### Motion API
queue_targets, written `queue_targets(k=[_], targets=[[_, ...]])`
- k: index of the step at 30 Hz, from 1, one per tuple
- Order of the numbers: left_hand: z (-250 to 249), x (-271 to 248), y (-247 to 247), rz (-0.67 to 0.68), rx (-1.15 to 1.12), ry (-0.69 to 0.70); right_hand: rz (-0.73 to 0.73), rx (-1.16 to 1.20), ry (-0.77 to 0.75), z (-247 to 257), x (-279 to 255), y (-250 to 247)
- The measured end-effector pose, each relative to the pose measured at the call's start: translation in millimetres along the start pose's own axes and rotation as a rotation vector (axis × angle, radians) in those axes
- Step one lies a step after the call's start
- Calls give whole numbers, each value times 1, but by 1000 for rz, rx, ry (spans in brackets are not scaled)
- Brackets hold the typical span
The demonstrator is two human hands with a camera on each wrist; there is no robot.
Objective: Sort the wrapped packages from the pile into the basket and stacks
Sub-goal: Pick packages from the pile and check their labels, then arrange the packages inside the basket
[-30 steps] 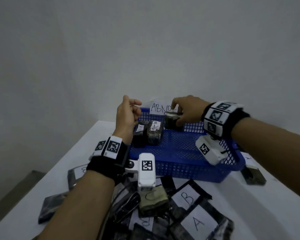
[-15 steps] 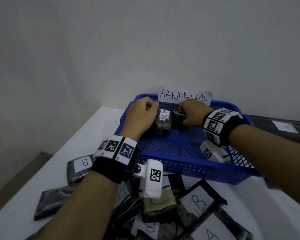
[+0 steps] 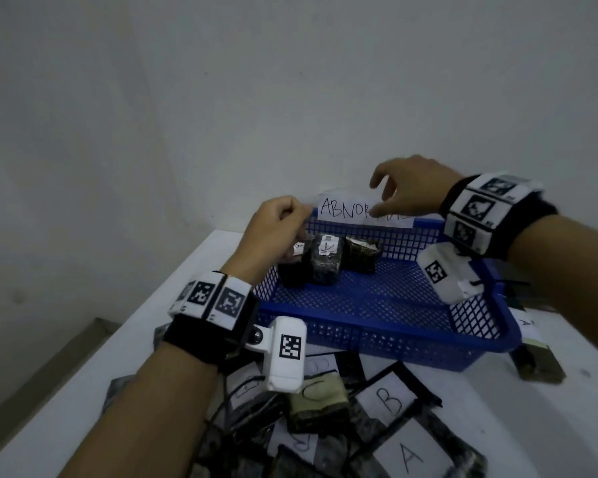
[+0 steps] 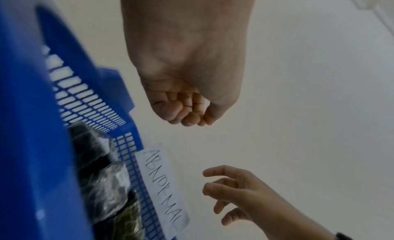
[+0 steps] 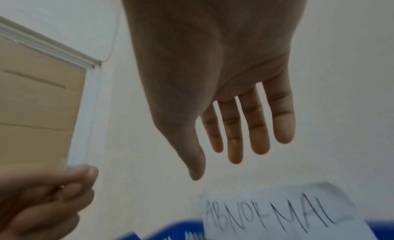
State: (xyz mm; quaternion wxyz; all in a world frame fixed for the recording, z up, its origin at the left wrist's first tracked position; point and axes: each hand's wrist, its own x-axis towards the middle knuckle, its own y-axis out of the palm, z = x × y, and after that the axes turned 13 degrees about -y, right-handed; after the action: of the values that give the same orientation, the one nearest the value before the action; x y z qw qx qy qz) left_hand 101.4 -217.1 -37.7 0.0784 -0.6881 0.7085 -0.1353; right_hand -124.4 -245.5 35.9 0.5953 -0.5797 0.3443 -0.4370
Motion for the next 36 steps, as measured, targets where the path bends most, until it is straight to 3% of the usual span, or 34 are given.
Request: queue_targets(k=[3,6,11,16,18,20,22,26,32,36], targets=[[-13,-17,-28,-41,21,9,-104,28,-63,26,-17,-26],[-12,-41,-64,-97,72,-66,-110,111,-197,74,-39,-28],[13,-92,-108,-74,152,-206,35,146,-443,155,-62,8],[65,-134,-145,-115,363,-251,268,112,-566,209,-61,53],[80,-141,-157,-52,575,-358,308,88,-582,219,-60,65],[87,-148,-161,94,754,-472,328,76,-576,225,-60,74],[91,-153,-161,148,815,-481,335,85,-555,228,-62,78],[83,-155,-166,69,822,-362,270,142,-536,225,-67,77],[46,-160,-171,-50,513,-210,124,340,-528,201,-79,66],[19,-158,-146,-87,304,-147,-149,583,-497,178,-94,64]])
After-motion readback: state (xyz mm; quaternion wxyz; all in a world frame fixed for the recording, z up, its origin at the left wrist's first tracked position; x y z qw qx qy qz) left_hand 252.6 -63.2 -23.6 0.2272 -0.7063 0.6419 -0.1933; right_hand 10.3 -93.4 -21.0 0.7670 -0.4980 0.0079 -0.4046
